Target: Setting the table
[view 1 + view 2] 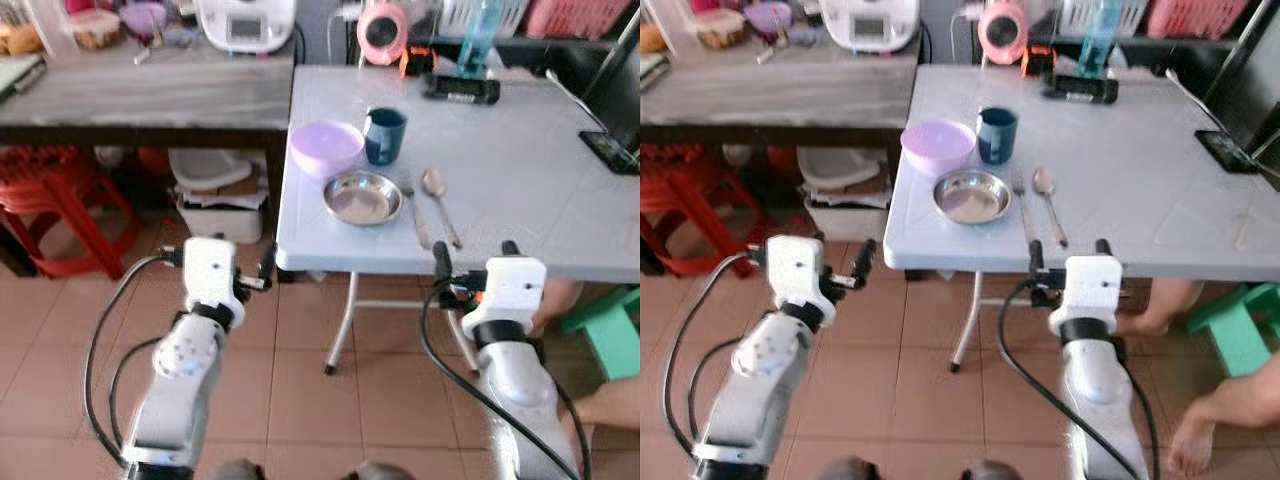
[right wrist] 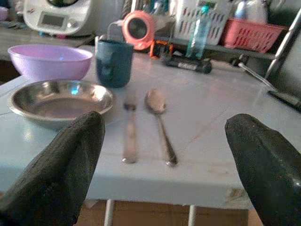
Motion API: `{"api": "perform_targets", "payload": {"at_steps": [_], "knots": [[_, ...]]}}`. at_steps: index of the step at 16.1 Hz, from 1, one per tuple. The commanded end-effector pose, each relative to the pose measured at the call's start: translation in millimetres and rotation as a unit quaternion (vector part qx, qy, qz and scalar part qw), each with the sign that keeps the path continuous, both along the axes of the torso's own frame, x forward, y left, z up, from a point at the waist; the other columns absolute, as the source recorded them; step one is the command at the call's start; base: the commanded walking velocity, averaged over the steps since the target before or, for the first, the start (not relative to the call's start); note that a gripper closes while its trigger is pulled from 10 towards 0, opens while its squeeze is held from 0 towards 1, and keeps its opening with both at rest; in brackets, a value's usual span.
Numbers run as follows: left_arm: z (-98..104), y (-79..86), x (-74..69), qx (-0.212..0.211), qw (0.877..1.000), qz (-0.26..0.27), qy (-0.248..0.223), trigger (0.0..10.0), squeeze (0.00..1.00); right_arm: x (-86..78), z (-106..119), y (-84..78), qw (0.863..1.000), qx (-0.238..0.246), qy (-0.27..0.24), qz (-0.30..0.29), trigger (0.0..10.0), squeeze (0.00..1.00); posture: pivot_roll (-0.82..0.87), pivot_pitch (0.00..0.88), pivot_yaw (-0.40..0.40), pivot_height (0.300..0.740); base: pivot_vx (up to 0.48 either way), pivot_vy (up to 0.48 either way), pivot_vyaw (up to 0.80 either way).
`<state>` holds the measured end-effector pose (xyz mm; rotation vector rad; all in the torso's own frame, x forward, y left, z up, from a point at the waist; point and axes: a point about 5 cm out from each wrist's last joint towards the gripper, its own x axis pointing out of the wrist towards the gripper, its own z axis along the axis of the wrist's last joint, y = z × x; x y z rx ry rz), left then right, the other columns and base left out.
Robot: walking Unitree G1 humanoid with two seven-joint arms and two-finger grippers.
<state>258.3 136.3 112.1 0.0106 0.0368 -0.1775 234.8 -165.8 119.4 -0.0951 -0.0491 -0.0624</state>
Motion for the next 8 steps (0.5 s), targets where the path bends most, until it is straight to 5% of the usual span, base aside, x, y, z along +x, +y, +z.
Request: {"api": "perform_targets", "payload": {"at_steps": [1,8], "knots": [[1.5,2.6,0.2,0.002,1.0,0.006,-0.002,10.0,0.0,1.9,6.1,0.5,1.0,-0.002,-0.011,0.003,10.0,0.0,-0.03,0.0,-0.005,0.74,0.0,0.0,0.0],[8.8,-0.1,6.2,-0.01,1.0,-0.012,-0.021,10.0,0.0,6.2,10.6,2.4,1.0,0.003,-0.021,0.006,10.0,0.0,-0.04,0.0,0.015,0.74,0.037,0.0,0.0]]}}
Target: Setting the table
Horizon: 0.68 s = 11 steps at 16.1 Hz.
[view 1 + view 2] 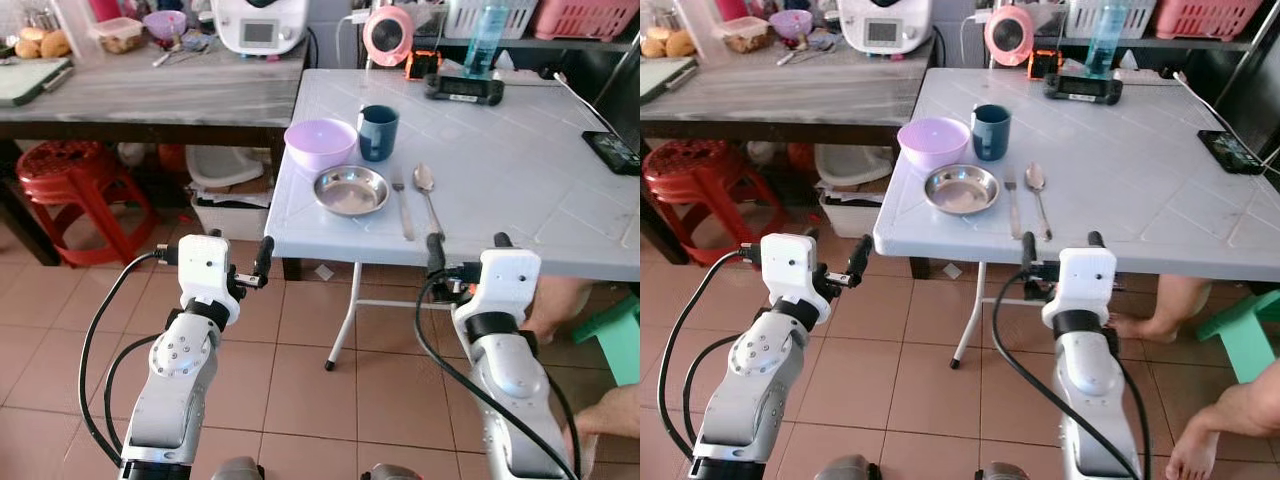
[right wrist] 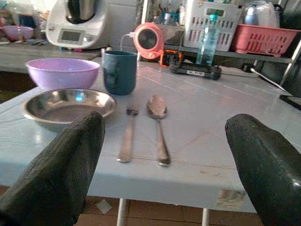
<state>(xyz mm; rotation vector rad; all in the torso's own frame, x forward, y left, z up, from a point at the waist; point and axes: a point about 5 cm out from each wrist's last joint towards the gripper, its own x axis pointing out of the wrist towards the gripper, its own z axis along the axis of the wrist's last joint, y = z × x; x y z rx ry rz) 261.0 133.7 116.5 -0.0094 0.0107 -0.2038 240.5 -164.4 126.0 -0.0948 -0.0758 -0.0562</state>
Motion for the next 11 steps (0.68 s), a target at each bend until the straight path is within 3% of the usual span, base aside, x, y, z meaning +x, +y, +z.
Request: {"api": "perform_targets", "payload": {"at_steps": [1,11], "knots": [[4.1,0.7,3.3,0.0,1.0,-0.002,-0.009,10.0,0.0,-0.8,3.6,1.1,1.0,-0.003,-0.009,0.004,10.0,0.0,-0.05,0.0,0.017,0.74,0.274,0.0,0.0],[2.2,-2.4,3.0,-0.004,1.0,-0.008,-0.006,10.0,0.0,-1.6,2.3,3.1,1.0,0.004,-0.007,0.002,10.0,0.0,-0.04,0.0,0.022,0.74,0.304,0.0,0.0]]}}
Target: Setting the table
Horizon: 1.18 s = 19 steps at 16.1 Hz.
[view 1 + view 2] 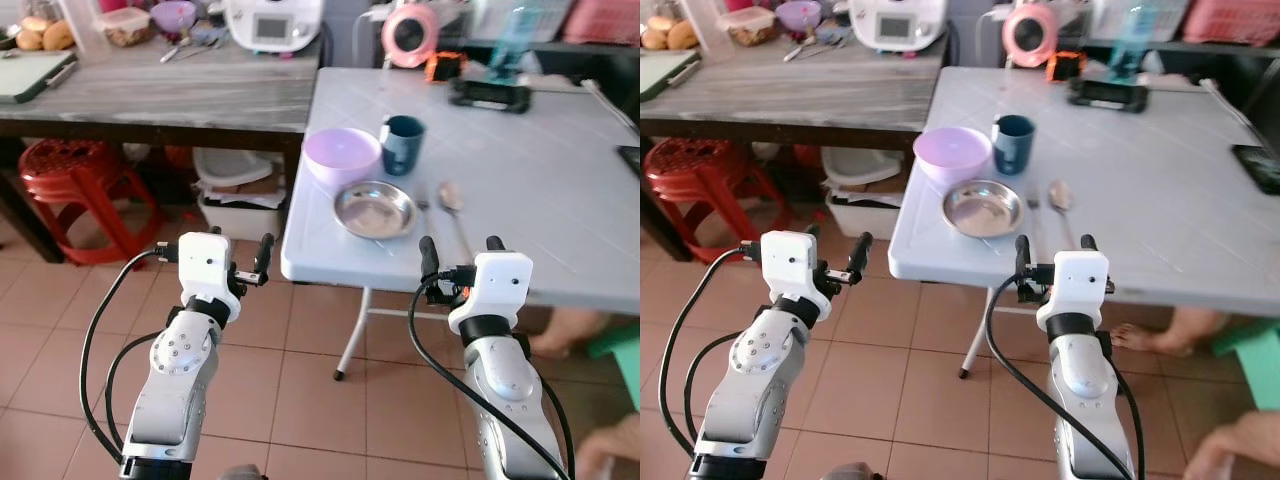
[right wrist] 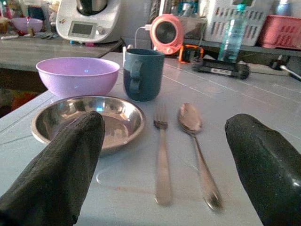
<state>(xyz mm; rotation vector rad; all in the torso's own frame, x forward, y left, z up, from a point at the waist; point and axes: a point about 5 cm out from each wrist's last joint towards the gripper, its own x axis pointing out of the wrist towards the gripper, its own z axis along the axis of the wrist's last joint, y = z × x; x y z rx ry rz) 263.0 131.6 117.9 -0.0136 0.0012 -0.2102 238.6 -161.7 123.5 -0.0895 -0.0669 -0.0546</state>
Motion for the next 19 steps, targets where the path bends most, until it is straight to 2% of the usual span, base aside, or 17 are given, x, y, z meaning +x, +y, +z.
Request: {"api": "perform_targets", "payload": {"at_steps": [1,4,11,17,19], "knots": [[1,-0.2,1.0,-0.001,1.0,-0.005,-0.001,10.0,0.0,0.1,4,2.0,1.0,-0.004,-0.011,0.005,10.0,0.0,-0.04,0.0,0.022,0.74,0.319,0.0,0.0],[1,-0.9,0.6,0.0,1.0,-0.006,0.0,10.0,0.0,-0.1,4,2.8,1.0,-0.005,-0.01,0.006,10.0,0.0,-0.04,0.0,0.021,0.74,0.291,0.0,0.0],[-1,3.7,-2.7,0.005,1.0,0.001,0.004,10.0,0.0,1.9,4,1.9,1.0,-0.01,-0.009,0.011,10.0,0.0,-0.03,0.0,0.016,0.74,0.0,0.0,0.0],[0,1.5,-5.5,0.013,1.0,-0.012,0.002,10.0,0.0,2.6,1,-3.6,1.0,-0.008,-0.004,-0.01,10.0,0.0,-0.02,0.0,0.026,0.74,0.0,0.0,0.76],[0,2.3,-6.3,0.014,1.0,-0.016,0.003,10.0,0.0,1.9,-1,-9.4,1.0,-0.001,-0.002,-0.026,10.0,0.0,-0.02,0.0,0.03,0.74,0.0,0.0,0.0]]}}
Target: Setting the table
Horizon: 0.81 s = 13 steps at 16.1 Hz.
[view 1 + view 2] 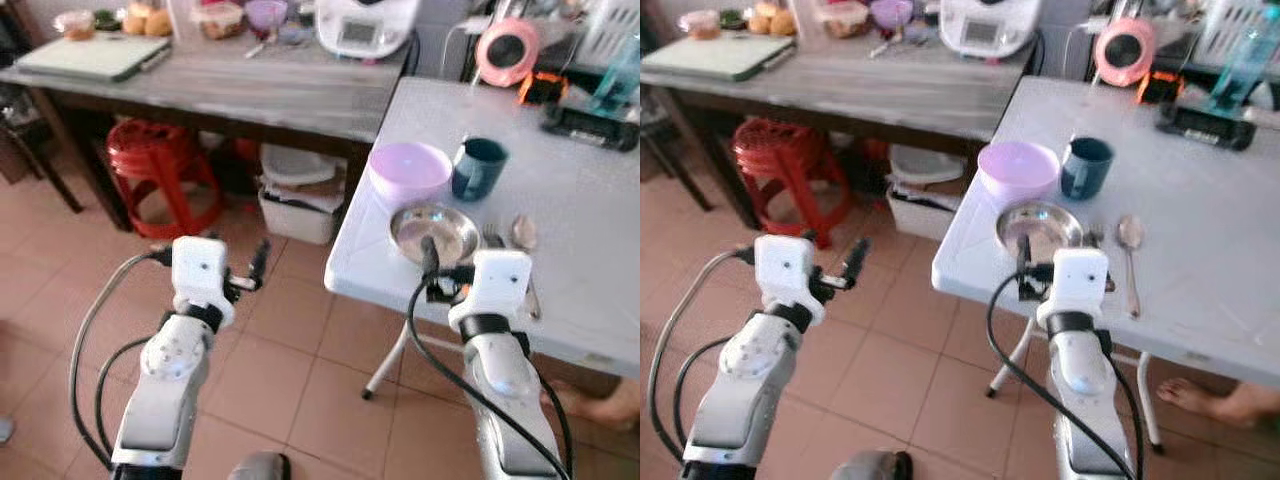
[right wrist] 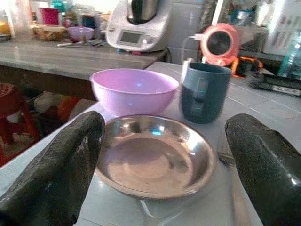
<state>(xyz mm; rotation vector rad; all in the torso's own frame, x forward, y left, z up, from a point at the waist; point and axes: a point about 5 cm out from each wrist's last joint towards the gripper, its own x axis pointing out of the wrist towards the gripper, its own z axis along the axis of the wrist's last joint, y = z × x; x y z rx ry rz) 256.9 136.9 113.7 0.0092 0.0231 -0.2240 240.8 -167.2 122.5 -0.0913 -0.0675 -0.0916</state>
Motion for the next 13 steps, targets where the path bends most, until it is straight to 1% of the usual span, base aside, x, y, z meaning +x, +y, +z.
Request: {"api": "perform_targets", "payload": {"at_steps": [1,2,4,5,9,13], "knots": [[5.3,-3.5,-1.4,0.001,1.0,-0.015,-0.008,10.0,0.0,-1.3,-1.5,-7.5,1.0,0.01,0.004,-0.023,10.0,0.0,-0.02,0.0,0.032,0.74,0.0,0.0,0.0],[5.3,-3.5,-1.4,0.001,1.0,-0.015,-0.008,10.0,0.0,-1.3,-1.5,-7.5,1.0,0.01,0.004,-0.023,10.0,0.0,-0.02,0.0,0.032,0.74,0.0,0.0,0.0],[6.2,-4.1,-2.8,-0.003,1.0,-0.023,-0.008,10.0,0.0,-3.5,-5.0,-9.8,0.999,0.014,0.015,-0.042,10.0,0.0,-0.02,0.0,0.037,0.74,0.0,0.0,0.0],[6.3,-4.0,-2.8,-0.003,1.0,-0.024,-0.008,10.0,0.0,-3.8,-5.5,-9.0,0.999,0.015,0.017,-0.043,10.0,0.0,-0.02,0.0,0.038,0.74,0.0,0.0,-0.63],[6.9,-4.9,-1.5,-0.003,1.0,-0.025,-0.009,10.0,0.0,-2.3,-4.7,-7.3,0.999,0.015,0.014,-0.039,10.0,0.0,-0.02,0.0,0.035,0.74,0.262,0.0,-0.74],[6.5,-5.1,-0.2,-0.004,1.0,-0.022,-0.009,10.0,0.0,-2.0,-0.1,-4.2,1.0,0.004,0.003,-0.028,10.0,0.0,-0.03,0.0,0.029,0.74,0.281,0.0,0.0]]}}
